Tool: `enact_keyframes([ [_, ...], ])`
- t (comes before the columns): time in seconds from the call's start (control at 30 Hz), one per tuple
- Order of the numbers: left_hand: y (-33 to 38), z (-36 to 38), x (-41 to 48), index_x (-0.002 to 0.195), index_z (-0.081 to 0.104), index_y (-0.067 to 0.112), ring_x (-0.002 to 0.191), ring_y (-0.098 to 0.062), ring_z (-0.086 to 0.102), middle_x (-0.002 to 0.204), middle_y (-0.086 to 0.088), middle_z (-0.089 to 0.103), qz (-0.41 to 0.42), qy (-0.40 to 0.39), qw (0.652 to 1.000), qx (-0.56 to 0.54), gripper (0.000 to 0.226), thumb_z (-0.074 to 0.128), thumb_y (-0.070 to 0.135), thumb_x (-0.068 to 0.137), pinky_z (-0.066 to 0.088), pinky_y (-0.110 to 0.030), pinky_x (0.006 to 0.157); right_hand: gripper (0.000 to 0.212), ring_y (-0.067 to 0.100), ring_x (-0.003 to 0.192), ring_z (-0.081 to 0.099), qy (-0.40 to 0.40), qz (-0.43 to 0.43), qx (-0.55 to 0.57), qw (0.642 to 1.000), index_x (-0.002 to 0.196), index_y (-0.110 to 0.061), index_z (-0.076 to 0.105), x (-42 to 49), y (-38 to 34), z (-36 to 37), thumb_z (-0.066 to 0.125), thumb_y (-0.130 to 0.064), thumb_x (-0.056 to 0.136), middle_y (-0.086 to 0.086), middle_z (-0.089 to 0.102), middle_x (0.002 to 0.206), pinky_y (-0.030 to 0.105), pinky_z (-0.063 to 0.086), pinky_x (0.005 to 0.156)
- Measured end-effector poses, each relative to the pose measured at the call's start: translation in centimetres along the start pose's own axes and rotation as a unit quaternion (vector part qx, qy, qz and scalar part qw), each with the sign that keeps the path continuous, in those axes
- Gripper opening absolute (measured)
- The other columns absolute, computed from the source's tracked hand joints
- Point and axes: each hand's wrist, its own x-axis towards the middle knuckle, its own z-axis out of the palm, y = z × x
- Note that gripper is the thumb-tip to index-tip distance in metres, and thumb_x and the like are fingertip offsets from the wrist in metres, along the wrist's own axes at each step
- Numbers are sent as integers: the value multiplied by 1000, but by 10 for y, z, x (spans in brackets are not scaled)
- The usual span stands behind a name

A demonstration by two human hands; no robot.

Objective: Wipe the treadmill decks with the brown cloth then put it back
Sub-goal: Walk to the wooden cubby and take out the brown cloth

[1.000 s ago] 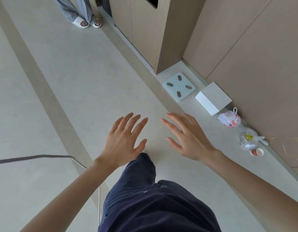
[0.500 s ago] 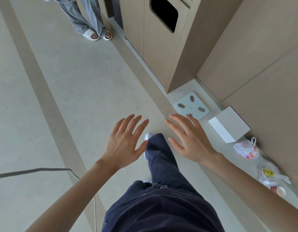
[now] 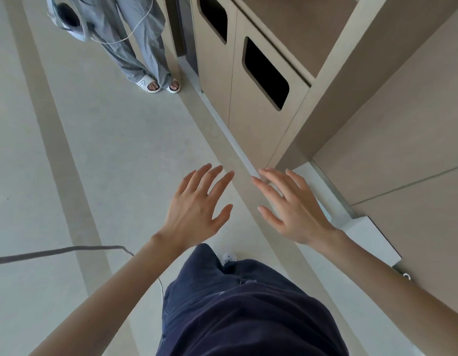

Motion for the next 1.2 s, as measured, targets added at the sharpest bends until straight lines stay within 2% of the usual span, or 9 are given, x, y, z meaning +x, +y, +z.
enact_keyframes([
  [0.23, -61, 5, 90, 138, 45, 17, 129, -31, 43, 137, -8, 50, 63, -40, 997, 8, 57, 40, 45, 89, 34, -43, 105, 50, 24, 127, 49, 11, 50, -6, 999, 137, -12, 48, 76, 40, 18, 44, -37, 94, 10, 48, 139, 49, 36, 105],
  [0.67, -194, -32, 281, 137, 48, 18, 127, -31, 47, 135, -8, 53, 214, -48, 976, 18, 55, 42, 45, 89, 36, -44, 104, 52, 27, 124, 53, 57, 171, -34, 983, 133, -11, 53, 258, 77, 11, 41, -40, 91, 13, 54, 134, 52, 41, 101],
  [0.87, -210, -24, 345, 135, 49, 17, 125, -32, 49, 133, -10, 55, 267, -47, 963, -3, 54, 41, 44, 89, 41, -48, 101, 51, 26, 121, 55, 62, 215, -66, 972, 130, -13, 57, 294, 106, 15, 58, -37, 85, 12, 57, 132, 51, 44, 99],
  [1.03, -208, -15, 405, 134, 52, 17, 125, -32, 49, 133, -10, 55, 307, -51, 950, 10, 55, 43, 44, 87, 42, -48, 101, 51, 25, 122, 54, 41, 228, -69, 970, 132, -12, 55, 312, 145, 14, 44, -40, 91, 11, 55, 134, 51, 43, 99],
  [1.2, -191, -13, 470, 132, 53, 15, 122, -32, 51, 130, -11, 57, 341, -36, 939, 10, 54, 42, 43, 87, 44, -47, 98, 49, 25, 125, 52, 44, 251, -67, 965, 133, -11, 53, 325, 193, 8, 47, -37, 92, 12, 53, 135, 50, 40, 101],
])
